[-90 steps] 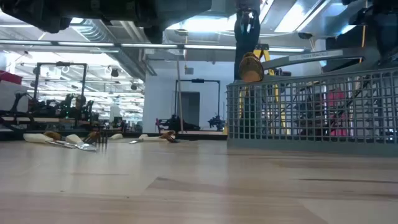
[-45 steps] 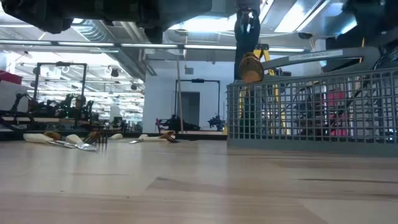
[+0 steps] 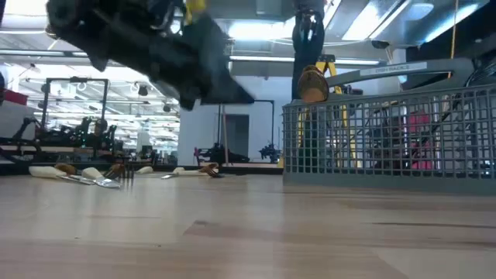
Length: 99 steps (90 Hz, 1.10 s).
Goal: Sort silverware
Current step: Adjust the black forks, then put the gold spoon into the cutlery rack
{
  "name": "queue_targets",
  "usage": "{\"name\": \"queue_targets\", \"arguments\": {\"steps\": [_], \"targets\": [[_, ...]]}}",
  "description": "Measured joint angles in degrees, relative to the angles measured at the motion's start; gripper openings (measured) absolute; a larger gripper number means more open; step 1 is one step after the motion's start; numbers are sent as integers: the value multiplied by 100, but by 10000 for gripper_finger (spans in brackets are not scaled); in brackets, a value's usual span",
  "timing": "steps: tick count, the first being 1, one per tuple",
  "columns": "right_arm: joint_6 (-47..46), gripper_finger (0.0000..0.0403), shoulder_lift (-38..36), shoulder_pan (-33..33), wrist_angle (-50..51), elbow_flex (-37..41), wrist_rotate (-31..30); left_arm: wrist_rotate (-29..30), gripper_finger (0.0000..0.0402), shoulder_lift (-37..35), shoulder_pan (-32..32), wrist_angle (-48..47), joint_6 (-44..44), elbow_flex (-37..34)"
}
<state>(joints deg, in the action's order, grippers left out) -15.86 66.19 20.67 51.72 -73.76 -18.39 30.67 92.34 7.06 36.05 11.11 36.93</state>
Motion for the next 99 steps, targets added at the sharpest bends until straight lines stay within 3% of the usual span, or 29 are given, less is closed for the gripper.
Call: {"name": "queue_targets", "arguments": {"steps": [14,25,38,48,58,71,80,99], "targets": [[155,330,-48,-2,-839,486,103,-539,7,-806,-1008,-1728,583,0],[127,330,-48,-2,-1461,1021,303,-729,36,-1118,-1785,-2637,720,2],[91,330,-46,-2,-2449,1655,764,-1434,88,-955,-2504,-2804,824,-5],[87,330,-48,-2,-2767,1877,791,-1519,121,-794,-2741,-2580,621,12],[104,330,-48,-2,-2724,1880,797,-1662,133,-626,-2913,-2854,-192,306],[135,330,-48,-2,-2659,1880,932,-1840,135,-273,-3071,-4352,-721,1189],[135,330,-48,-2,-2570,1880,964,-1805,135,-71,-3049,-4392,-1020,1475],[98,330,-48,-2,-2457,1880,1325,-1732,135,43,-2584,-4724,-3832,1589]]}}
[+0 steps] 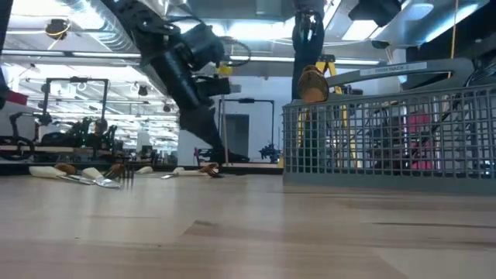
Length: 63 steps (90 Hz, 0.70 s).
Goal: Sort silverware
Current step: Put the gold spoon into the cutlery rack
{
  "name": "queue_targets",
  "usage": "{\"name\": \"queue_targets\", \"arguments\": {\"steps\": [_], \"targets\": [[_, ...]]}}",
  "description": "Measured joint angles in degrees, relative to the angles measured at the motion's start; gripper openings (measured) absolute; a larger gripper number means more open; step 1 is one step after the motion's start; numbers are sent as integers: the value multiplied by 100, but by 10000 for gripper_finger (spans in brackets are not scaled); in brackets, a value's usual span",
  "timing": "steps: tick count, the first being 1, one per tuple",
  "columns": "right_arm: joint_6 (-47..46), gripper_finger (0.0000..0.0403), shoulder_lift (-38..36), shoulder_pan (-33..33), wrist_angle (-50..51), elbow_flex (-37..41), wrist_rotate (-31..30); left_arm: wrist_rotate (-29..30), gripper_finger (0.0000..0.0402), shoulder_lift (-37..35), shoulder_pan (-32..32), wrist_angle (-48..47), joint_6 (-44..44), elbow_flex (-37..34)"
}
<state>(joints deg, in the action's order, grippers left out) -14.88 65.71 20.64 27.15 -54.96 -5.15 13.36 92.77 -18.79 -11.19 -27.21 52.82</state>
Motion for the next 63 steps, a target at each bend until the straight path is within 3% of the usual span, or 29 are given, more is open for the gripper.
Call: {"name": "queue_targets", "arguments": {"steps": [9,32,51,63], "targets": [[0,330,0,0,7,0,31,246,135,66,8,-153,-489,-2],[37,330,0,0,1,0,28,418,135,619,-87,-53,-620,-2],[61,330,0,0,5,0,88,1432,135,925,-90,417,-578,-11],[64,330,0,0,27,0,125,1293,135,922,-109,542,-570,-4]]}}
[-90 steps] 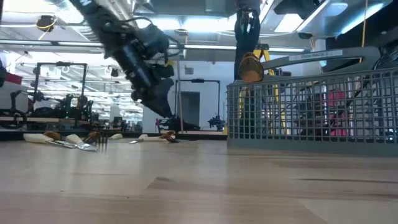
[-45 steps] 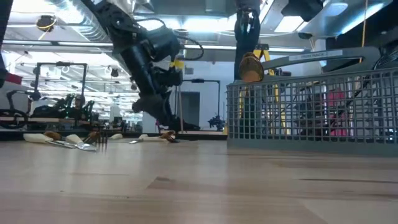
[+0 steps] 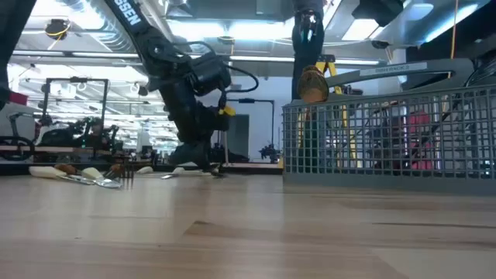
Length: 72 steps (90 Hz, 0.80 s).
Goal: Sort silverware
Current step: Put the gold spoon into the cutlery rack
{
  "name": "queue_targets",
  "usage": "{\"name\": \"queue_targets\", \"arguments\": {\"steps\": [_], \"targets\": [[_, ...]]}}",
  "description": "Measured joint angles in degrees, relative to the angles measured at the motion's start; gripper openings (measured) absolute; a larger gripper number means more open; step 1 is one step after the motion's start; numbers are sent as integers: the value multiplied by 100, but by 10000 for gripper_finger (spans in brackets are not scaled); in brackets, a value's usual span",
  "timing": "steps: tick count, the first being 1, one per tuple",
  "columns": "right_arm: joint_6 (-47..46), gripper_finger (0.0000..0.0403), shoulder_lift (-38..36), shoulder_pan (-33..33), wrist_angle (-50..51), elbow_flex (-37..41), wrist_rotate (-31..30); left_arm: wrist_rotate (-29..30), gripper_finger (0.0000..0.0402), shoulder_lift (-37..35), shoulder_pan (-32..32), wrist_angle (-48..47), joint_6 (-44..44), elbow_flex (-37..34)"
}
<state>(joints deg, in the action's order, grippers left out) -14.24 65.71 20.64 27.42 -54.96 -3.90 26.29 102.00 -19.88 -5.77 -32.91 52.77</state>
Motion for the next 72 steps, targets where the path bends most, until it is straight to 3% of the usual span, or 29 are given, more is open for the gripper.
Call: {"name": "queue_targets", "arguments": {"steps": [34,59,72], "targets": [[2,330,0,0,19,0,8,-353,79,7,-93,62,243,-2],[-20,330,0,0,21,0,116,-212,53,289,-151,242,247,-2],[-28,330,0,0,16,0,110,30,12,317,-8,273,249,-2]]}}
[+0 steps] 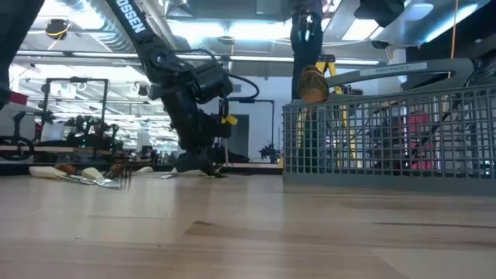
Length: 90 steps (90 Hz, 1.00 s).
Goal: Sort silverware
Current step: Put the gold spoon into the cutlery rack
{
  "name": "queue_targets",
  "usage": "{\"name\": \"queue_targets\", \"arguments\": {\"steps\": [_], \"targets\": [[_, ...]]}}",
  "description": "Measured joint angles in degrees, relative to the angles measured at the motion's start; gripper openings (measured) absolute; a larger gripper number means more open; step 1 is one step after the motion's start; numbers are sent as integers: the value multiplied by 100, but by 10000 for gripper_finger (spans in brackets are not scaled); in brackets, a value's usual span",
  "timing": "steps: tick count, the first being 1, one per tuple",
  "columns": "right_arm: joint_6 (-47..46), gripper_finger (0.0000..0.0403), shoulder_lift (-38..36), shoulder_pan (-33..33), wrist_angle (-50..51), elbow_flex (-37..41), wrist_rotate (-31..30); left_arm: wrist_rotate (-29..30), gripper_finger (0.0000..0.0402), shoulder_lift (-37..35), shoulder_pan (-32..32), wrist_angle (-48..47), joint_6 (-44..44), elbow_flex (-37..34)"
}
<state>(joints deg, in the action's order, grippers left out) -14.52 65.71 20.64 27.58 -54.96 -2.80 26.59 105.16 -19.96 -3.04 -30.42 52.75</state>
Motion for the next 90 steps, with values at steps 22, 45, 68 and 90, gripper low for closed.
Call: {"name": "queue_targets", "arguments": {"steps": [22,45,68,90], "targets": [[-219,330,-469,0,-10,0,-443,704,0,-33,563,-31,156,-1],[-1181,330,-1476,-7,192,-7,-1623,1712,0,-673,1548,-289,688,-3],[-1998,330,-1645,-7,353,-4,-2009,2055,0,-1667,2871,-666,1219,-2],[-2034,330,-999,-8,-82,-4,-2253,2339,0,-1853,4378,196,-1952,4]]}}
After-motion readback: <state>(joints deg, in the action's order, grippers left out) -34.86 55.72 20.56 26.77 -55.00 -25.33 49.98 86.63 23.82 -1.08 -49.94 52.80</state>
